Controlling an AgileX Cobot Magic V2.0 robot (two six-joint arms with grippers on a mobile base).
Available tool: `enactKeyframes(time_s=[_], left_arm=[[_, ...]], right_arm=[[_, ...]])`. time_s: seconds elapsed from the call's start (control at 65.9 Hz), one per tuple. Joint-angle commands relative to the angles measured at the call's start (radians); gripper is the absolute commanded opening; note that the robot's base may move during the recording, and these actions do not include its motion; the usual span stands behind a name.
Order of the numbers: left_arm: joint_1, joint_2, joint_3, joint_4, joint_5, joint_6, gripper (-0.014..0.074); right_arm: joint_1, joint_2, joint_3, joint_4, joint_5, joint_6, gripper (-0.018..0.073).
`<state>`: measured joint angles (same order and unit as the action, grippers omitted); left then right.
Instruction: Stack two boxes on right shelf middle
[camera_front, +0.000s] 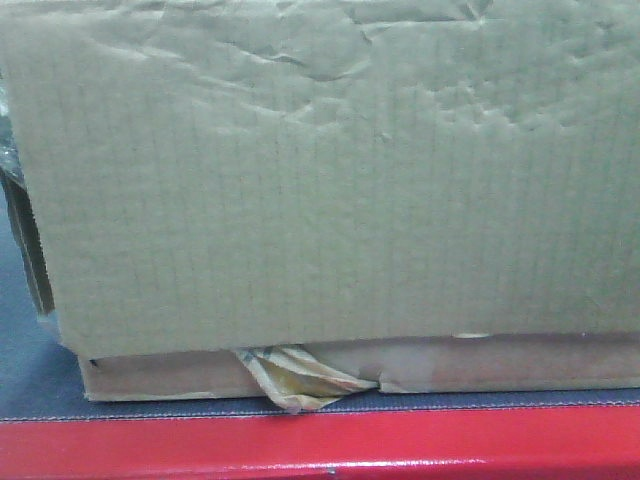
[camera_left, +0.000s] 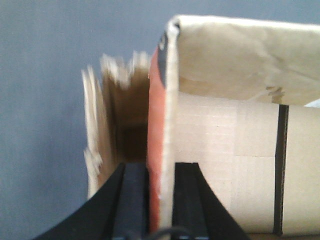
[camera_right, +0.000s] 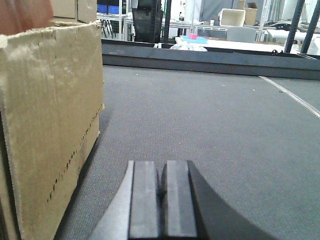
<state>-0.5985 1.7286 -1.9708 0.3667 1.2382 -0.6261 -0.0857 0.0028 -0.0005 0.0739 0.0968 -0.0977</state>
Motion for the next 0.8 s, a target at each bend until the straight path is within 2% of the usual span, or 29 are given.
enactKeyframes(time_s=[0.0,0.243,0.562,0.653,0.789], left_arm=[[-0.022,-0.007,0.053,0.003,-0.017,-0.060,-0.0111],[-0.041,0.012,0.174,0.003,-0.024,-0.144,-0.0111],[-0.043,0.082,0.191,-0.034,-0.046,-0.144,-0.0111],[-0.043,0.084,0.191,-0.064,-0.064,-0.144,-0.0111],[-0.043,0.084,0.191,-0.064,-0.066,-0.142,-0.0109]], right_arm=[[0.001,-0.003,0.000,0.001,-0.015,-0.006,-0.0162],[0.001,-0.003,0.000,0.001,-0.015,-0.006,-0.0162],[0.001,-0.003,0.000,0.001,-0.015,-0.006,-0.0162],[0.001,-0.003,0.000,0.001,-0.015,-0.006,-0.0162],[0.001,-0.003,0.000,0.001,-0.015,-0.006,-0.0162]])
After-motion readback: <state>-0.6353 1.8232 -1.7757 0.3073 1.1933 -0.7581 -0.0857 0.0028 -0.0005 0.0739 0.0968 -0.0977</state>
